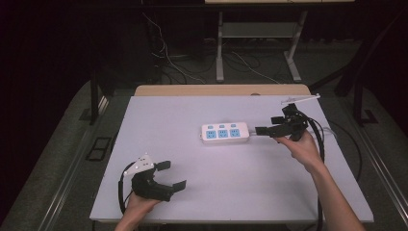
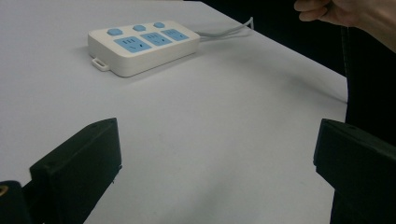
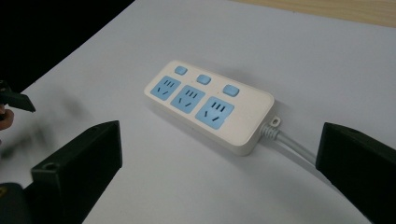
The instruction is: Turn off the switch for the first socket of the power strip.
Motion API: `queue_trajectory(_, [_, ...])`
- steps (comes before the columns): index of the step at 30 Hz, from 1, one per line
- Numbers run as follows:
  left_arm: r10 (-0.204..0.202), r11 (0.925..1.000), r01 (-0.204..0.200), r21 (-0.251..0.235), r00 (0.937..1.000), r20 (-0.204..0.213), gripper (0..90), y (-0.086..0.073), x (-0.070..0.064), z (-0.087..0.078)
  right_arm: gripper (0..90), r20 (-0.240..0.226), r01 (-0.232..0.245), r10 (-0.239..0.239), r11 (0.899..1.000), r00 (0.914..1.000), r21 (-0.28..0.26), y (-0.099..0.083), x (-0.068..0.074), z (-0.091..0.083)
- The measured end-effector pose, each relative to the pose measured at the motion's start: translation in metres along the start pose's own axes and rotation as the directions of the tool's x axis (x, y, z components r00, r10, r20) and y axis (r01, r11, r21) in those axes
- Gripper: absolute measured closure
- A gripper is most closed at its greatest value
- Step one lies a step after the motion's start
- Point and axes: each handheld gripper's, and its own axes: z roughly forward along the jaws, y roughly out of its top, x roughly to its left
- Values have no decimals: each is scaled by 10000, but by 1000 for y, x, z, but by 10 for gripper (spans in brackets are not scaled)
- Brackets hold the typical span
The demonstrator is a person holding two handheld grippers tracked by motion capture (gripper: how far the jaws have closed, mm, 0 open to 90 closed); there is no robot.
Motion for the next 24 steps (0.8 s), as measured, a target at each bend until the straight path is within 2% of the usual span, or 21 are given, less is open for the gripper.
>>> queue_trajectory(10, [-21,10000,21,-14,10000,-23,0,0,0,0,2,-231,131,-137,9995,9996,-277,-17,11,-21])
queue_trajectory(24, [-14,10000,14,16,10000,-31,0,0,0,0,3,-583,289,-320,9982,9978,-528,-46,23,-34])
